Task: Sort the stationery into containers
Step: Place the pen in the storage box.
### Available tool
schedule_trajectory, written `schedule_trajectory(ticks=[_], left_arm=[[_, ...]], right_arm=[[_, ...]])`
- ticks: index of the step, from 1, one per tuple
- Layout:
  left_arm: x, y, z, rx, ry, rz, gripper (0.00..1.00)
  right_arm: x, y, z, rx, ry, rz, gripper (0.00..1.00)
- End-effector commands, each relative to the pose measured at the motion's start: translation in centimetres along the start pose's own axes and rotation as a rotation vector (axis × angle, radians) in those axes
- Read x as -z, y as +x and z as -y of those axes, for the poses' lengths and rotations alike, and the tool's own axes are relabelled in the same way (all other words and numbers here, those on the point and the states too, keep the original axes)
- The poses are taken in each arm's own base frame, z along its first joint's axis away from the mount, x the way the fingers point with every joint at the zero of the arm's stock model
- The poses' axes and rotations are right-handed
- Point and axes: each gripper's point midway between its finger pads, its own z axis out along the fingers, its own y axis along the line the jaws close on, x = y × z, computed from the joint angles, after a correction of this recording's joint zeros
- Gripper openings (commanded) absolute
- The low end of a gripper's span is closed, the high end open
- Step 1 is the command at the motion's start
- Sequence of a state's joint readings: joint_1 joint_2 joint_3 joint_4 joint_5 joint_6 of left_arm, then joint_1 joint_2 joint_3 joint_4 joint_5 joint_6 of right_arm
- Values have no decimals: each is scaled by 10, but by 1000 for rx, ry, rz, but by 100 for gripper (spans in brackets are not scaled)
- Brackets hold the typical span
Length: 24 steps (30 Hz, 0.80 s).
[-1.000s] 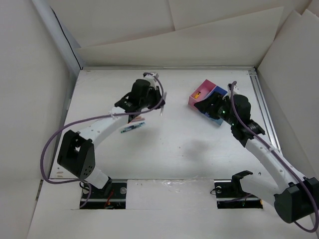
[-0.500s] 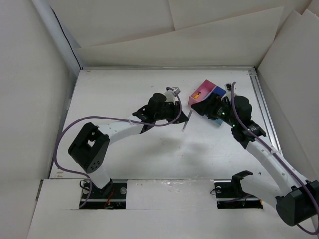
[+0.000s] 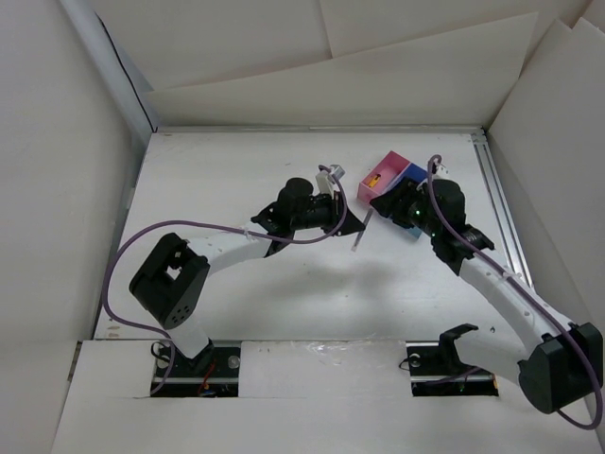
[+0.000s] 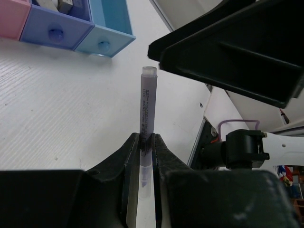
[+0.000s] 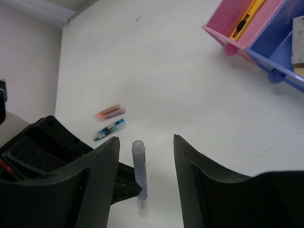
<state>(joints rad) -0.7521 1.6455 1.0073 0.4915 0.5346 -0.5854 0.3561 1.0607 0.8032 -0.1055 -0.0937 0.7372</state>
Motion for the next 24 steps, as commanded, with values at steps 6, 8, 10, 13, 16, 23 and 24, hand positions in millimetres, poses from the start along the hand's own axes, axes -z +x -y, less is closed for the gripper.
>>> schedule_trajectory(ticks=[6, 8, 10, 13, 16, 23, 24], left_arm=[[1, -9, 26, -56, 130, 23, 0], [-1, -9, 27, -47, 137, 17, 0], [-1, -11, 28, -52, 142, 23, 0], [-3, -8, 25, -46, 136, 16, 0], [-6, -10, 25, -40, 141, 21, 0], [-13, -19, 26, -34, 148, 45, 0], [-13, -19, 26, -34, 148, 45, 2]], right_arm=[[-13, 9, -2, -2, 1, -39, 50], [-13, 8, -3, -1, -5, -32, 46], [-15, 11, -3, -2, -7, -46, 40], [-17, 12, -4, -2, -14, -51, 33], [-17, 12, -4, -13, -14, -51, 20], [-19, 8, 6, -22, 36, -15, 0], [-20, 5, 6, -31, 37, -2, 0]])
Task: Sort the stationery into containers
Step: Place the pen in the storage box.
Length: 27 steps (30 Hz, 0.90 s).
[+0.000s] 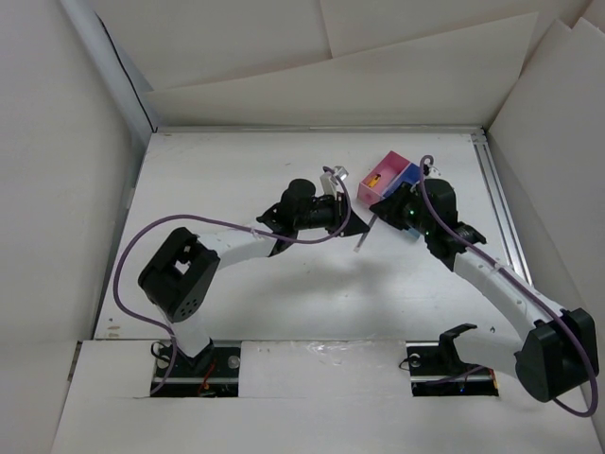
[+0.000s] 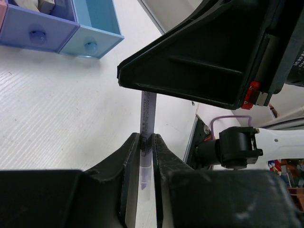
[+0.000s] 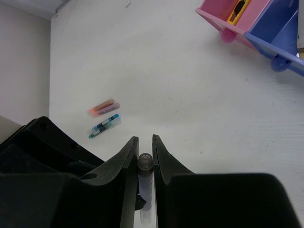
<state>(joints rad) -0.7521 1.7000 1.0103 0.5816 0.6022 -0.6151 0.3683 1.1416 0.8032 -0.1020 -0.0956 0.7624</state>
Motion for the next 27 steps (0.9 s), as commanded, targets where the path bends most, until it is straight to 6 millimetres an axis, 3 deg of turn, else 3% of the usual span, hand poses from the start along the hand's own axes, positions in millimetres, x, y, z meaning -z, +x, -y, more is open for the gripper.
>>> schedule_trajectory(ticks=[1, 5, 9, 10, 15, 18, 20, 21, 23, 27], left_arm=[[-4, -24, 22, -38, 74, 58, 10], [-4, -26, 24, -43, 79, 64, 30], [3, -30, 28, -61, 72, 90, 57], [5, -35, 32, -79, 71, 107, 59], [15, -43, 33, -100, 31, 147, 62], [19, -42, 23, -105, -31, 155, 62], [25, -41, 15, -107, -91, 156, 62], [25, -41, 15, -107, -91, 156, 62], [29, -39, -3, -88, -187, 161, 62], [45, -30, -42, -55, -396, 166, 58]], right_arm=[[-1, -16, -5, -4, 2, 73, 0], [-2, -21, 0, -5, 32, 104, 0], [0, -45, 11, -26, 70, 170, 0], [-2, -46, 15, -30, 84, 171, 0], [3, -80, 33, -59, 150, 267, 0], [4, -98, 55, -75, 212, 312, 0], [8, -120, 85, -109, 298, 373, 0], [7, -120, 86, -110, 304, 368, 0], [15, -140, 108, -133, 384, 439, 0], [21, -160, 148, -191, 535, 526, 0]])
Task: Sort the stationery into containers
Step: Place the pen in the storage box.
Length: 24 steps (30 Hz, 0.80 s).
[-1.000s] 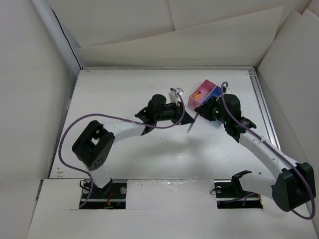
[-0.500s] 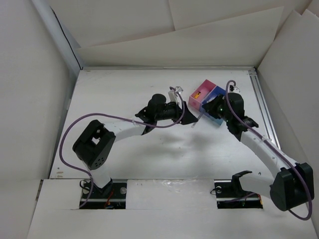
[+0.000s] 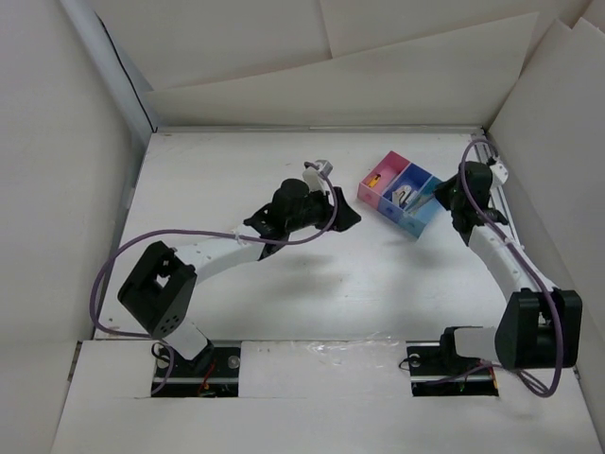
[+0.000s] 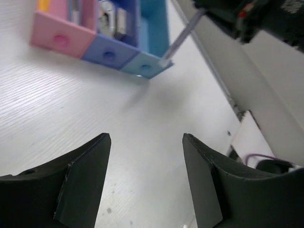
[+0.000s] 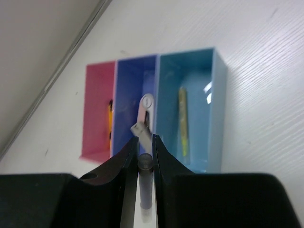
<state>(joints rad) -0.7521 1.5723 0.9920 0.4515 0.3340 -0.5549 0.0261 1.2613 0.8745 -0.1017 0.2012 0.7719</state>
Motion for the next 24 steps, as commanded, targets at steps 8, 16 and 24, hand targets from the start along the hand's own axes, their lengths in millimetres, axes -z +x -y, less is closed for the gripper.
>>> schedule_trajectory(ticks=[8, 16, 24], left_arm=[[58, 19, -87, 26, -457, 51, 49], [112, 32, -131, 40, -729, 100, 49], [152, 42, -159, 73, -923, 130, 49]], right_arm=[[-36, -67, 25, -87, 224, 229, 0], [-58, -59, 39, -81, 286, 212, 0], [-64, -43, 26, -65, 249, 161, 28]])
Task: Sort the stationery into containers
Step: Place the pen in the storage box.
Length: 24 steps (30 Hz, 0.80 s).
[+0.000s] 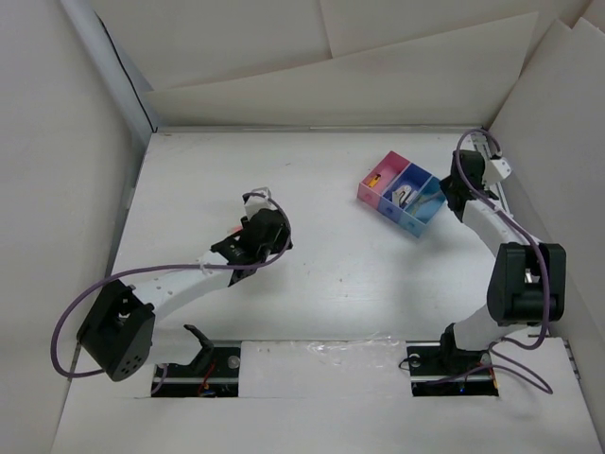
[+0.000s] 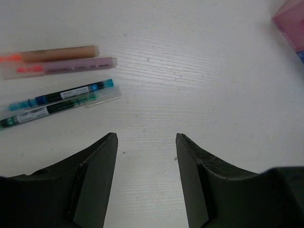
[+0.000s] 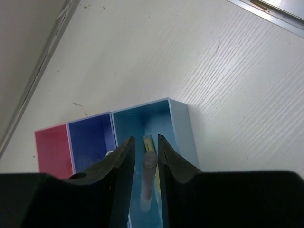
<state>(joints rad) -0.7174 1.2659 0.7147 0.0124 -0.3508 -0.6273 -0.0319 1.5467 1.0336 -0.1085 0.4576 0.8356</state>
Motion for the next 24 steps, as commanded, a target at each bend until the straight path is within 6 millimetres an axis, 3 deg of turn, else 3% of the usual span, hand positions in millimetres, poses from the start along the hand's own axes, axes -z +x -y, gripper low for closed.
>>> schedule_trajectory(ticks=[1, 5, 7, 10, 11, 14, 15, 16, 17, 18, 19, 21, 24], left_arm=[[6, -2, -27, 25, -124, 29, 49], [8, 1, -41, 36, -189, 32, 49], [8, -1, -48, 43, -218, 40, 49], [8, -5, -50, 59, -228, 44, 49], [9, -4, -53, 54, -241, 45, 49], [11, -13, -61, 67, -285, 58, 47], [8, -19, -65, 91, -302, 67, 46], [7, -21, -69, 100, -312, 71, 46], [5, -20, -72, 105, -317, 58, 43], [4, -22, -76, 115, -329, 62, 41], [1, -24, -86, 132, -353, 58, 39], [-3, -22, -93, 154, -360, 32, 31], [-9, -23, -93, 190, -334, 11, 24]], right_arm=[[8, -13, -26, -24, -63, 18, 33], [11, -5, -32, -7, -95, -15, 62], [15, -8, -36, -13, -112, -15, 70], [37, -19, -49, -28, -175, -7, 77], [53, -24, -57, -35, -216, 6, 78], [82, -11, -65, -17, -284, -20, 78], [109, -14, -73, -26, -362, -27, 72], [109, -14, -73, -17, -363, -25, 64], [122, -5, -79, -6, -409, -55, 52], [134, -3, -78, -7, -442, -61, 37], [141, 0, -79, -5, -464, -71, 11], [159, 17, -82, 16, -534, -136, 0], [189, 27, -87, 51, -623, -158, 0]])
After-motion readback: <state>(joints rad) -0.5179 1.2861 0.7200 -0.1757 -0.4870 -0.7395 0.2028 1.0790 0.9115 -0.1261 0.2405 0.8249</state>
